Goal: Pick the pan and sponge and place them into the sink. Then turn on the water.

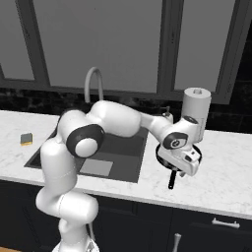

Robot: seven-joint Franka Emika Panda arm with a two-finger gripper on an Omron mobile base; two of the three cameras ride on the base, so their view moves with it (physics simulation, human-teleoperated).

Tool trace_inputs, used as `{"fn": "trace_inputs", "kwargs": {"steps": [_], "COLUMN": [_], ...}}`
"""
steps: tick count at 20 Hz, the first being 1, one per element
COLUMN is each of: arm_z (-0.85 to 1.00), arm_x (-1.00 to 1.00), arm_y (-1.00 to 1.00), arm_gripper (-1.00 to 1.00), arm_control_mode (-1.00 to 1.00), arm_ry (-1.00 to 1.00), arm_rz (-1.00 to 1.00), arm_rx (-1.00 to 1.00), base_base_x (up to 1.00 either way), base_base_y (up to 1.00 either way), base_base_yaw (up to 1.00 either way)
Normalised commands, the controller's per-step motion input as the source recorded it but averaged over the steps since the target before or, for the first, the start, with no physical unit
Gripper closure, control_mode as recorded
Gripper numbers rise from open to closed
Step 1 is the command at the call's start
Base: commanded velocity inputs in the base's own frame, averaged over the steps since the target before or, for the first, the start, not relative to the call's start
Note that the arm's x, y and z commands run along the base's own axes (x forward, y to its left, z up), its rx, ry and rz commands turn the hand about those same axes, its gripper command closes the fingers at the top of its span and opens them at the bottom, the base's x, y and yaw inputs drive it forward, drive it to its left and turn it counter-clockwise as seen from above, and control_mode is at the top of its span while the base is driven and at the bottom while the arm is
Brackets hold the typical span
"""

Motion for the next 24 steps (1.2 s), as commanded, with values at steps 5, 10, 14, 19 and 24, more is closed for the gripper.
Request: {"fn": "trace_inputs", "kwargs": {"steps": [5, 10, 14, 19, 24], "arm_z": [-0.27, -0.26, -0.28, -0.22, -0.25], "arm_x": [0.13, 0.18, 0.19, 0.23, 0.25], "arm_y": [-0.04, 0.00, 0.00, 0.00, 0.00], "arm_gripper": [-1.00, -1.00, -1.00, -1.00, 1.00], "arm_control_mode": [-1.00, -1.00, -1.00, -1.00, -1.00], "arm_ry": [0.08, 0.12, 0.11, 0.10, 0.02], "arm_rz": [0.00, 0.03, 0.02, 0.02, 0.01], "arm_rx": [0.00, 0.00, 0.00, 0.01, 0.01], "base_base_x": [0.00, 0.00, 0.00, 0.00, 0.00], "base_base_y": [0.00, 0.00, 0.00, 0.00, 0.00], "base_base_yaw": [0.00, 0.00, 0.00, 0.00, 0.00]}}
